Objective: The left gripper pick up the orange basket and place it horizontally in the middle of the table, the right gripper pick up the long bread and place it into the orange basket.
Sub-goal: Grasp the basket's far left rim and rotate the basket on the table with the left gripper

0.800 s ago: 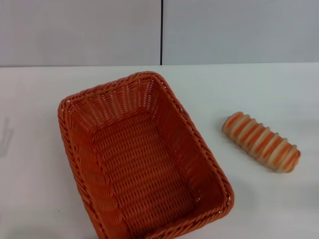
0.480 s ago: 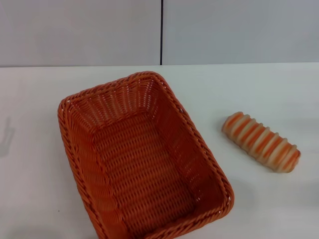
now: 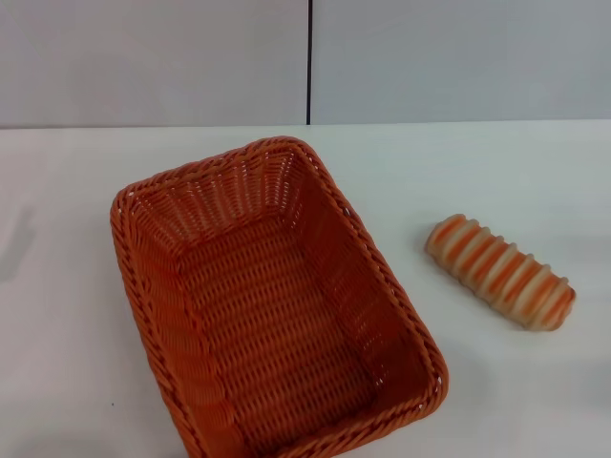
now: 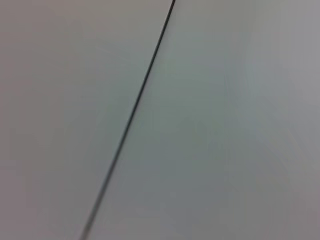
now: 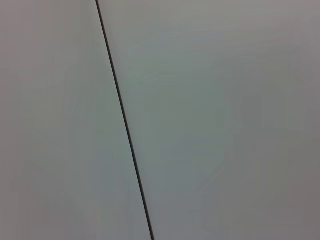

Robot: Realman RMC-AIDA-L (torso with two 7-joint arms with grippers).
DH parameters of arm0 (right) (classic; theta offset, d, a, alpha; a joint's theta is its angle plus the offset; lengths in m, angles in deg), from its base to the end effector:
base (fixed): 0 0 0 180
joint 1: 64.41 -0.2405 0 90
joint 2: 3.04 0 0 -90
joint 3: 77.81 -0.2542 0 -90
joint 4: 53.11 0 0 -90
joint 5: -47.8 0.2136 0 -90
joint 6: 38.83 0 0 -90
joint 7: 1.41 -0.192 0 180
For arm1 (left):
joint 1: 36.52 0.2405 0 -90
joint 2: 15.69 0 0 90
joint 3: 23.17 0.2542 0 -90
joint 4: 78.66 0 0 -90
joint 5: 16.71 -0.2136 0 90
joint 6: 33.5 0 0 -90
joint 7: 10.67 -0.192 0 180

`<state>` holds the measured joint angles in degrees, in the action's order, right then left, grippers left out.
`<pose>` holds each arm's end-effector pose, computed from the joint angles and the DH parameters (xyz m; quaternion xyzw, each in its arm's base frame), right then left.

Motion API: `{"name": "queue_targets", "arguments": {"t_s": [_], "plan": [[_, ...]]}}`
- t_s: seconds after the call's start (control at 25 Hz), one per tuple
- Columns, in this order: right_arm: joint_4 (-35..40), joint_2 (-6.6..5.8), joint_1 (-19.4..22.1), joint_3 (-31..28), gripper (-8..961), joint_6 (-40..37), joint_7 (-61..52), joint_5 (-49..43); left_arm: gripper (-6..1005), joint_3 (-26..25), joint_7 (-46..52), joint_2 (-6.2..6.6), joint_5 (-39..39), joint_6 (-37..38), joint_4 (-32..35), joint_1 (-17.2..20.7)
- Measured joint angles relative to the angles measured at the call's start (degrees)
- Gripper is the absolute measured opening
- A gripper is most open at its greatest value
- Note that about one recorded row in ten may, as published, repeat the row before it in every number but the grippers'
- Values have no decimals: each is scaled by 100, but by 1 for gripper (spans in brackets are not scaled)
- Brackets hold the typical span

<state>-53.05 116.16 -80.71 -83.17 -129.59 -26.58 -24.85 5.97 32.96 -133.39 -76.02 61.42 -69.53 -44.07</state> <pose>0.3749 0.2941 0.0784 -0.5179 0.2449 0.4194 0.7042 -0.3678 0.2564 0.0669 -0.6197 -0.2710 -0.4672 0.5695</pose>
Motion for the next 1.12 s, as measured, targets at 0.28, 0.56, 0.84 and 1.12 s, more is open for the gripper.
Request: {"name": "queue_targets", "arguments": {"t_s": [0.28,0.56,0.84,1.12], "plan": [[8,-6,25,-40,674,-195,-15,25,810,539,1918,54,-115,-216,1403,182],[-1,-9,89,-45,673,-317,3,26,809,599,4745,159,-2657,-619,4743,-24],[-10,-8,70,-31,672,-301,3,26,807,665,4985,95,-3635,-298,6382,-267],[-109,3,145,-34,671,-329,-15,23,806,1422,5538,-39,-5023,-253,7717,-600]]}}
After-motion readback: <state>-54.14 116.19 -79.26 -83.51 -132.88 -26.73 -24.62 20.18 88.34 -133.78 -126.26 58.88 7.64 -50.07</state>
